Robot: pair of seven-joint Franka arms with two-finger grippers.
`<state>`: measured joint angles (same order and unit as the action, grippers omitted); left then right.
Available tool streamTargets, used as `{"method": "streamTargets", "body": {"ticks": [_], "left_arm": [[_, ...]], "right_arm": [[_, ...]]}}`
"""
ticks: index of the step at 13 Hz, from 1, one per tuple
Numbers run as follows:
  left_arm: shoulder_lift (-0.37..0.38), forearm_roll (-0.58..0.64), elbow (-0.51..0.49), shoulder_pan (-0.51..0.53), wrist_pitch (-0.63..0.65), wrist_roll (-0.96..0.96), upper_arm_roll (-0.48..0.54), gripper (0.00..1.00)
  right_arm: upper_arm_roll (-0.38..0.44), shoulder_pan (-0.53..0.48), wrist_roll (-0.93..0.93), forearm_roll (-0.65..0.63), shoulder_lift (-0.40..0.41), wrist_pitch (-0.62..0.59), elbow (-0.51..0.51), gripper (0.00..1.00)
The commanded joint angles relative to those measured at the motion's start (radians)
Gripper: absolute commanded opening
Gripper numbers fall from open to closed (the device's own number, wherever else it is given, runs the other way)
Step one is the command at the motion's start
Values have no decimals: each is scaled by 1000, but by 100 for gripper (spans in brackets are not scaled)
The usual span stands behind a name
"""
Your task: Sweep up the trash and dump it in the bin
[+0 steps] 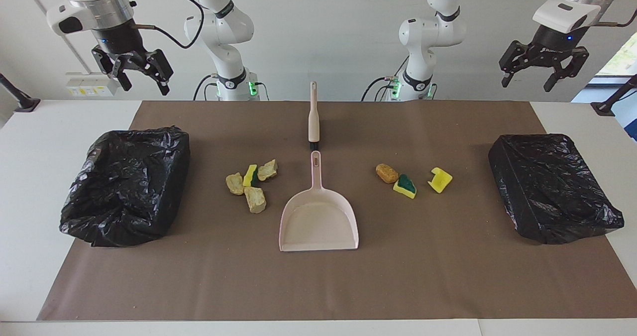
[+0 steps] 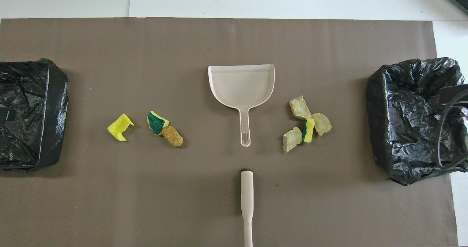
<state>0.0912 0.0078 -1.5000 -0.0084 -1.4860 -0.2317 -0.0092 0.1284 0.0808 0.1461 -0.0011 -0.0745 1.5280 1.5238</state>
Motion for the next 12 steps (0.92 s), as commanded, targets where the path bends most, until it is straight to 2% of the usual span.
{"method": "streamTargets", "body": {"ticks": [1, 12], "left_arm": [[12, 12, -19, 5, -8, -3, -2, 100], [13, 11, -20, 11, -16, -6, -3, 100]], "right_arm": [[2, 0, -10, -2, -18, 0, 18, 100], [2, 0, -10, -2, -18, 0, 18, 100]]}}
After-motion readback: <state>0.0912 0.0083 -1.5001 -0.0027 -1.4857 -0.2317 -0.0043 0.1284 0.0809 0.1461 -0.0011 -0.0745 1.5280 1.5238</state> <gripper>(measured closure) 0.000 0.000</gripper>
